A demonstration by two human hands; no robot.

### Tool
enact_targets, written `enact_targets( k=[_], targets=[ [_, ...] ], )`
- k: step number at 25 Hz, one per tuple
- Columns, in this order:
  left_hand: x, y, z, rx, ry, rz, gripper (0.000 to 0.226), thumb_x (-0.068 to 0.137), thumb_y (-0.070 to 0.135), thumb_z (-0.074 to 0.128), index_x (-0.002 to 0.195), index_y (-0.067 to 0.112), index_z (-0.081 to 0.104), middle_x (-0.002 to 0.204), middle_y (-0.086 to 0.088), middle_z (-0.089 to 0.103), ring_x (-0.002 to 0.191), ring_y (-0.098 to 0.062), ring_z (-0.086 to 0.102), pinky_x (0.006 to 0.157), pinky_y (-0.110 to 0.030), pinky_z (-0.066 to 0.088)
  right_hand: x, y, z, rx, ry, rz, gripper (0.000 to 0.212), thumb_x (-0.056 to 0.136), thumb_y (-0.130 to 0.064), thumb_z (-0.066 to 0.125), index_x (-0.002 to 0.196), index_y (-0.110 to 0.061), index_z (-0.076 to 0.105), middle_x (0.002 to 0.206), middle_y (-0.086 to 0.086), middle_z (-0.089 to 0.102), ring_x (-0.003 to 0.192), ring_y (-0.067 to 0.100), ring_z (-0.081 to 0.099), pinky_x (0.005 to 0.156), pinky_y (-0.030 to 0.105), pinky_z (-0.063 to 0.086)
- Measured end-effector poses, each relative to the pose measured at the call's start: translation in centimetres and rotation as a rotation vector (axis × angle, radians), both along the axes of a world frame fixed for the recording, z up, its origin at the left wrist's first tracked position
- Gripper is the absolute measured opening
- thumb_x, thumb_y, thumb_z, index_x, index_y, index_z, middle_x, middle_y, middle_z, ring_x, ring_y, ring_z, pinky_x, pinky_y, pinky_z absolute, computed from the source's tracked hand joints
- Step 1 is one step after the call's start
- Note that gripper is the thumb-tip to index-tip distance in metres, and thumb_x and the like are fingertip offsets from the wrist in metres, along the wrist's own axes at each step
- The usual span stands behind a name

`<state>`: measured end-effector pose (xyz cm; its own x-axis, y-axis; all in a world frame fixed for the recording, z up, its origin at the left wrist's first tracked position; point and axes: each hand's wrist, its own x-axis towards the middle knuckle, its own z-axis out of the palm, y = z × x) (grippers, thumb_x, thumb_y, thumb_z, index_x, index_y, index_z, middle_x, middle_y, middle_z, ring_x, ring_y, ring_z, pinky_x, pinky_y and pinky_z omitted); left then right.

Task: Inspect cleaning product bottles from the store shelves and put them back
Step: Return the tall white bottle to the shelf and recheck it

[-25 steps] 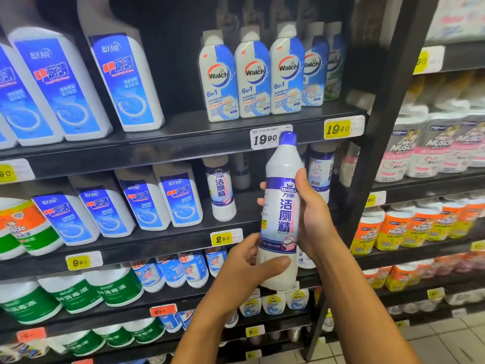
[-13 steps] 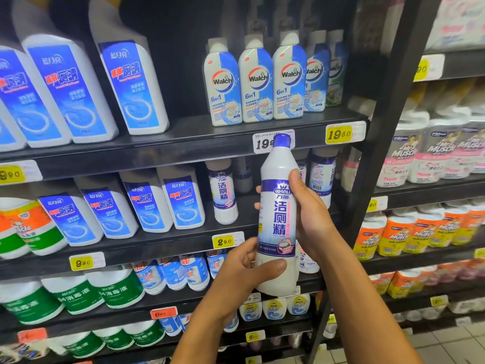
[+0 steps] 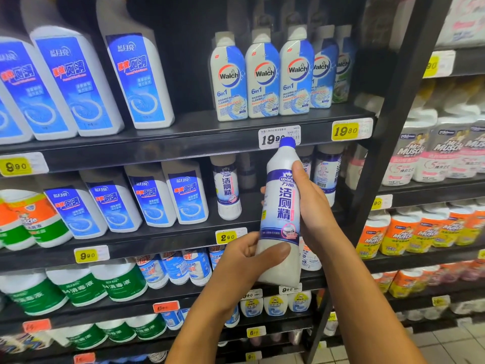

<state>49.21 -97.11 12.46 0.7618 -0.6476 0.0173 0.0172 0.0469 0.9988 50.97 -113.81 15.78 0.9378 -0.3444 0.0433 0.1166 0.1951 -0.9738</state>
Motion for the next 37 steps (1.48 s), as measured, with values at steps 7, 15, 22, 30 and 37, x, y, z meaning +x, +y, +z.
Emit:
enact_targets(
  k=[7,15,22,30,37],
  targets=[
    [0.0,-0.5,0.1,0.037,-0.188,0.116,0.051,0.062,0.048,0.083,0.109,0.038,0.067,0.104,0.01,0.075,0.095,-0.009,0.072,0.077,-0.025,0.058,-0.1,-0.4,0.3,0.173,-0.16,0.044,0.047,0.081,-0.056,0.058,0.106,-0.018,0.07,0.097,0.006,0.077,0.088,0.018,0.073,0.075,0.034,0.06],
    [3.8,-1.8,-3.3,0.075,-0.402,0.375,0.059,0.062,0.039,0.084,0.111,0.049,0.054,0.107,0.022,0.069,0.098,-0.002,0.068,0.082,-0.032,0.059,-1.2,0.5,-0.2,-0.118,-0.362,0.094,0.052,0.084,-0.06,0.058,0.127,-0.031,0.055,0.12,-0.012,0.069,0.115,0.007,0.064,0.09,0.024,0.052],
    [7.4,-2.6,-3.7,0.004,-0.576,0.497,0.057,0.067,0.035,0.078,0.118,0.043,0.055,0.109,0.02,0.067,0.1,-0.005,0.066,0.08,-0.029,0.059,-1.9,2.1,0.9,-0.241,-0.495,0.24,0.078,0.059,-0.044,0.091,0.128,-0.028,0.059,0.129,0.002,0.066,0.119,0.024,0.062,0.093,0.029,0.051],
    [8.2,-2.5,-2.3,-0.147,-0.476,0.631,0.022,0.093,0.027,0.062,0.099,0.046,0.072,0.094,0.018,0.074,0.087,0.0,0.071,0.069,-0.017,0.057,-2.3,3.3,1.2,-0.399,-0.518,0.3,0.087,0.053,0.007,0.09,0.125,-0.032,0.059,0.135,-0.005,0.062,0.125,0.02,0.059,0.094,0.027,0.053],
    [8.3,-2.1,-1.9,-0.212,-0.371,0.594,0.025,0.075,0.029,0.074,0.098,0.037,0.068,0.098,0.01,0.069,0.088,-0.001,0.069,0.073,-0.026,0.059,-2.1,3.3,1.4,-0.405,-0.527,0.314,0.087,0.053,0.007,0.09,0.12,-0.042,0.061,0.133,-0.01,0.063,0.125,0.014,0.058,0.092,0.023,0.052]
  ],
)
